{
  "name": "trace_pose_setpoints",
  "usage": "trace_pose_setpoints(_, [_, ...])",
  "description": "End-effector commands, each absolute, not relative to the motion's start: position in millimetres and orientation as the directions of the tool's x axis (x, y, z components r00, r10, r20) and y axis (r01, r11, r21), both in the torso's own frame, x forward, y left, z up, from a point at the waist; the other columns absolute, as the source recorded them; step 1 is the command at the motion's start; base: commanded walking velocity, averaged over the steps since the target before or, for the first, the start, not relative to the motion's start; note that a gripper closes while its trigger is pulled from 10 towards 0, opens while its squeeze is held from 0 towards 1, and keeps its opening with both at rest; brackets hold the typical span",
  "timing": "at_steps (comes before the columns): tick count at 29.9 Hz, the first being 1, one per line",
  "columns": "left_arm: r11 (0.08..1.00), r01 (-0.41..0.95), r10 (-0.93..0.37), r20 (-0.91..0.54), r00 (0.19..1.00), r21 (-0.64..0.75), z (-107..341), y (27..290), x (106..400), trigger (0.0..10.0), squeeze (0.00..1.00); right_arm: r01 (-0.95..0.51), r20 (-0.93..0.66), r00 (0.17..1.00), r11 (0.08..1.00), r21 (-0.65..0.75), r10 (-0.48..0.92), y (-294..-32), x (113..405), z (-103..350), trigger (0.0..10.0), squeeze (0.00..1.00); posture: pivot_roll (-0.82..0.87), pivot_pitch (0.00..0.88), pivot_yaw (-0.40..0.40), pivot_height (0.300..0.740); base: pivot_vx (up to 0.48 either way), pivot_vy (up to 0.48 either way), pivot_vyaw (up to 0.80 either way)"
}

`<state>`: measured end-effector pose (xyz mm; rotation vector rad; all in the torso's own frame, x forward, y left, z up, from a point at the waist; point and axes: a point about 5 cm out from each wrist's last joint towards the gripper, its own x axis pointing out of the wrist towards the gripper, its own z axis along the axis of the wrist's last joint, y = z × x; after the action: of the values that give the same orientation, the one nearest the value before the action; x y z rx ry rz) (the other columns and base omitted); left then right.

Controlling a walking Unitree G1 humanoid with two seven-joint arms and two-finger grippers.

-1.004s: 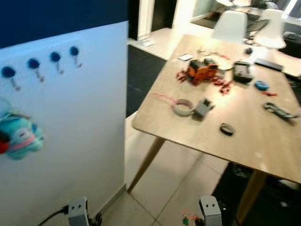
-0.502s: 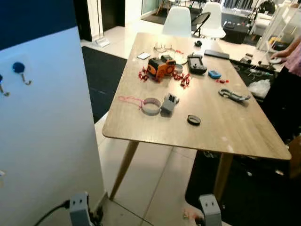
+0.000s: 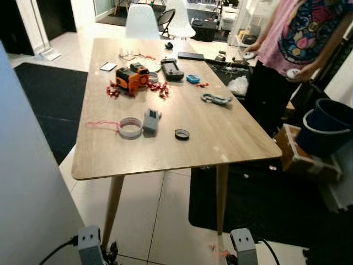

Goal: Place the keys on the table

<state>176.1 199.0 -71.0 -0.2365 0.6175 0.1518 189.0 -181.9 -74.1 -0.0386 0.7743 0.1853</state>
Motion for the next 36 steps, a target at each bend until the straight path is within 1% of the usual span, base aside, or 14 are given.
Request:
trace_pose_setpoints(1, [0.960,-0.219,0.071,-0.610,0.789,-0.172,-75.2,196.9,169.2,10.0,0.00,-0.190,-0.711,0.683,0.981,0.044,0.164,-180.0,184.8,-76.7,10.0,0.00,0.04,0.062,-0.052,0.740,0.000,0.000,0.00])
trace_pose_setpoints(10, [0.960,-0.214,0.073,-0.581,0.810,-0.178,-70.1,196.2,178.0,10.0,0.00,-0.188,-0.710,0.685,0.981,0.042,0.162,-177.2,186.8,-76.3,10.0,0.00,0.05,0.070,-0.043,0.740,0.000,0.000,0.00])
trace_pose_setpoints(17, [0.968,-0.192,0.072,-0.555,0.828,-0.161,-63.2,203.4,187.5,10.0,0.00,-0.179,-0.704,0.691,0.982,0.051,0.163,-169.6,187.2,-76.8,10.0,0.00,0.07,0.074,-0.004,0.740,0.000,0.000,0.00])
trace_pose_setpoints(22, [0.971,-0.183,0.071,-0.544,0.836,-0.155,-59.6,205.5,193.0,10.0,0.00,-0.178,-0.697,0.697,0.982,0.059,0.168,-163.9,187.1,-77.0,10.0,0.00,0.08,0.076,0.004,0.740,0.000,0.000,0.00])
trace_pose_setpoints(36, [0.975,-0.155,0.045,-0.546,0.837,-0.158,-59.7,201.4,192.8,10.0,0.00,-0.179,-0.687,0.707,0.982,0.058,0.169,-162.0,189.2,-75.6,10.0,0.00,0.08,0.076,0.003,0.740,0.000,-0.023,0.00])
